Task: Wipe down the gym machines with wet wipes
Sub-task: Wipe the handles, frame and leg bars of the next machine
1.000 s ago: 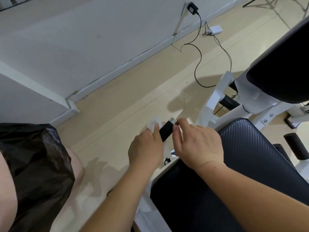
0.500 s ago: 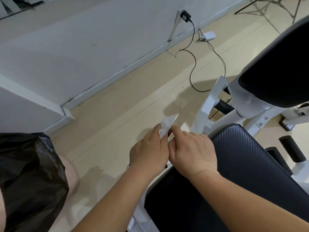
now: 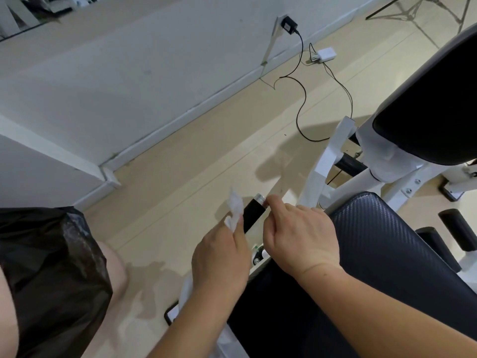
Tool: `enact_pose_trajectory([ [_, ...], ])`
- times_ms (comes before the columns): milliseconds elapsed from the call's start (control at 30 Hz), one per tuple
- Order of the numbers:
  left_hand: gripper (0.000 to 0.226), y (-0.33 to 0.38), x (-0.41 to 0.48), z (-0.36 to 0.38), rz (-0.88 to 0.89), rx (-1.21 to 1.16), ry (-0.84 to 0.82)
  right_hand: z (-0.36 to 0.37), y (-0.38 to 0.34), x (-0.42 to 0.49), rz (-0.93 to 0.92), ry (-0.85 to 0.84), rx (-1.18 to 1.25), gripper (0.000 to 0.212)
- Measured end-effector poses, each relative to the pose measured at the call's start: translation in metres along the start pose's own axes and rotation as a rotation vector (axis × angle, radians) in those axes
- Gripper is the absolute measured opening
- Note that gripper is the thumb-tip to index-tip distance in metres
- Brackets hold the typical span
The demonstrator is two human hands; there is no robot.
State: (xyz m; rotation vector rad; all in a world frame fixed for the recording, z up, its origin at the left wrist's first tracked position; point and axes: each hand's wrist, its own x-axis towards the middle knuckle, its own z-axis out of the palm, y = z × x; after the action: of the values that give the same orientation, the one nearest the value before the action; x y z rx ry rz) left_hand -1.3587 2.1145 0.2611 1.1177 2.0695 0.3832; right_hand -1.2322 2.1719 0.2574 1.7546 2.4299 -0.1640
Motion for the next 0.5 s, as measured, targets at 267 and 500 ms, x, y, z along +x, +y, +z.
enact_pose_trajectory([
  [267,0.041,0.006,0.021,-0.019,0.165,0.182,-0.129,0.000,0.000,-0.002,-0.023,0.018,0.029,0.032],
  [500,0.031,0.032,0.086,-0.006,-0.320,-0.535,-0.575,0.001,0.002,-0.001,-0.023,-0.003,-0.005,0.037],
])
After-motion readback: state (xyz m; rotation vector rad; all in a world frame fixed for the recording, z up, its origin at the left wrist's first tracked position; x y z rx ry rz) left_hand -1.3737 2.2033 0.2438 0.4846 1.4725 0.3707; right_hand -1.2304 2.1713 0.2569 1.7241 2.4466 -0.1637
